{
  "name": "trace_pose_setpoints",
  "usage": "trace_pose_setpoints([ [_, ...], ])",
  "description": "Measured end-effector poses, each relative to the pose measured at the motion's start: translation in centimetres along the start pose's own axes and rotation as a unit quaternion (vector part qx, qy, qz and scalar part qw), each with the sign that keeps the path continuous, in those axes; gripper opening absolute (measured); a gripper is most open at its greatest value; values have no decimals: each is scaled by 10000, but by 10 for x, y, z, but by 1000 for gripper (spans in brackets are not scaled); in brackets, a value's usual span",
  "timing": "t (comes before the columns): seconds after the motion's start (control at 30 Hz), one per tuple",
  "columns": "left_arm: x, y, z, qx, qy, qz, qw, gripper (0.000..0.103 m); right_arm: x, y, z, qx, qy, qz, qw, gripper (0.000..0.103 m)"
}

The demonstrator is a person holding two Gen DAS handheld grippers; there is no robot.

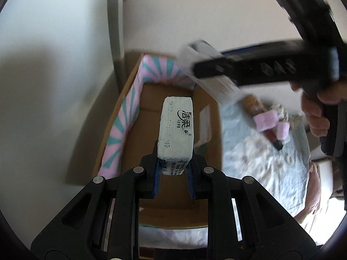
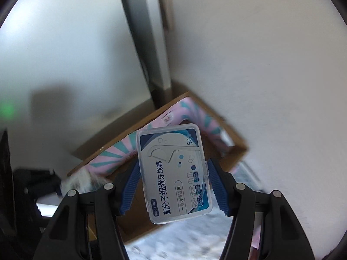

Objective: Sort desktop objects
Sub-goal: 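Open the left tool over the box while the right tool releases the floss box inside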

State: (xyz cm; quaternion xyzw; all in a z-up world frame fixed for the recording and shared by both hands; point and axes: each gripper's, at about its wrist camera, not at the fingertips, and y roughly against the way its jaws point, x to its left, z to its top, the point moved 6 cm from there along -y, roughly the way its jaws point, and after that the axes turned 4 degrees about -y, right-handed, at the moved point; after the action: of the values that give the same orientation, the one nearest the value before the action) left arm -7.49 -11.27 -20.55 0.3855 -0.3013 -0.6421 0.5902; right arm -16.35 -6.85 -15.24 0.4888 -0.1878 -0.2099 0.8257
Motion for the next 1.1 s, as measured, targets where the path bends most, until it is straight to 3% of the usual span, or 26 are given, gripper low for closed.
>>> trace_pose_setpoints([
  [0.23, 22, -34, -34, 397, 2, -1, 9992, 18, 19, -57, 1, 457, -57, 47, 9989, 58],
  [0.43, 31, -40, -40, 539, -29, -28, 9985, 18, 24, -82, -5, 711, -80, 16, 9974, 58],
  [0.93, 34, -42, -36, 533, -287, -79, 9981, 18, 14, -102, -19, 893, -163, -51, 9959, 58],
  [1.07, 38, -46, -38, 722, -61, -218, 9971, 19, 10, -111, -25, 1074, -293, -89, 9937, 59],
  [1.1, 40, -48, -39, 787, -27, -184, 9967, 19, 8, -113, -27, 1068, -370, -49, 9936, 66],
])
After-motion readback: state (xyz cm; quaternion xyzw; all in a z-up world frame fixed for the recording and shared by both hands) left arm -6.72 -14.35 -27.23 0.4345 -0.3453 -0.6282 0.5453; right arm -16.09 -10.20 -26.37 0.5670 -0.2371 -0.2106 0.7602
